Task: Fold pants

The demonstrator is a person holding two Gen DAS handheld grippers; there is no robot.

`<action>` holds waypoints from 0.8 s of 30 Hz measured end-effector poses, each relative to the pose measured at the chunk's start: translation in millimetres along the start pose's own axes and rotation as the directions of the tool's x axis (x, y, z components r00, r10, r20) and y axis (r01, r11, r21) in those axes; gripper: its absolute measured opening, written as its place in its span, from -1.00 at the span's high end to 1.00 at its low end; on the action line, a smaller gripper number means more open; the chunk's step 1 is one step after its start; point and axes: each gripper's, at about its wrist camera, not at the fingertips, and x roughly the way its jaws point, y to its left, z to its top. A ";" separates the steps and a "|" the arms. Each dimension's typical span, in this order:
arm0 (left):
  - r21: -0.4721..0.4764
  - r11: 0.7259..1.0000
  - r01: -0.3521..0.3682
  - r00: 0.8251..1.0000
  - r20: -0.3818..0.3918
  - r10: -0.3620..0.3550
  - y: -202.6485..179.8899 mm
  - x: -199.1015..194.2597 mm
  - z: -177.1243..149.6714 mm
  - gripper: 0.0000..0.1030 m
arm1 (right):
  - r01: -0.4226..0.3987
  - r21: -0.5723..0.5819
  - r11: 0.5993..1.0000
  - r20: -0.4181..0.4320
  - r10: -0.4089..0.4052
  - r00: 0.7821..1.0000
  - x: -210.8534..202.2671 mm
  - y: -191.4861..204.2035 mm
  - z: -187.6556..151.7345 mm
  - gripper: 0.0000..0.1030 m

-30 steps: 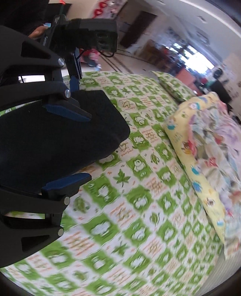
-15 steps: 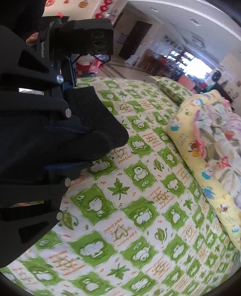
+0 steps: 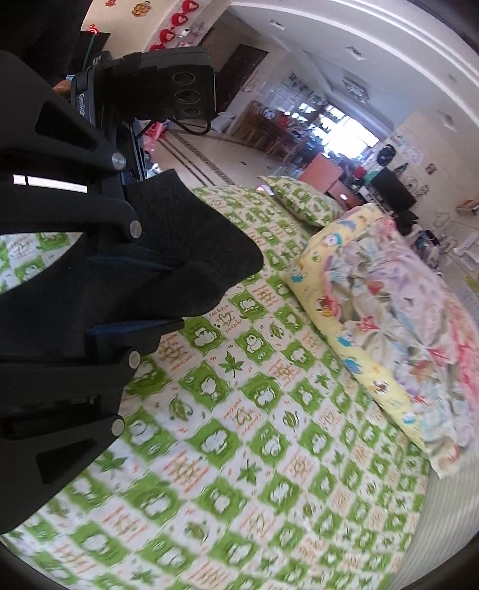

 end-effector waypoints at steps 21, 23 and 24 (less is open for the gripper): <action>0.331 0.916 0.225 0.969 -0.176 -0.174 -175.9 21.8 -78.9 0.57 | 0.069 0.196 0.978 0.288 -0.124 0.950 -171.5 -25.2 -124.8 0.56; 0.352 0.905 0.239 0.963 -0.205 -0.174 -189.0 29.0 -89.8 0.57 | 0.072 0.224 0.972 0.310 -0.141 0.940 -183.9 -30.5 -141.0 0.58; 0.361 0.900 0.245 0.960 -0.219 -0.173 -194.6 32.9 -94.7 0.55 | 0.071 0.241 0.968 0.320 -0.148 0.936 -189.4 -34.0 -149.8 0.62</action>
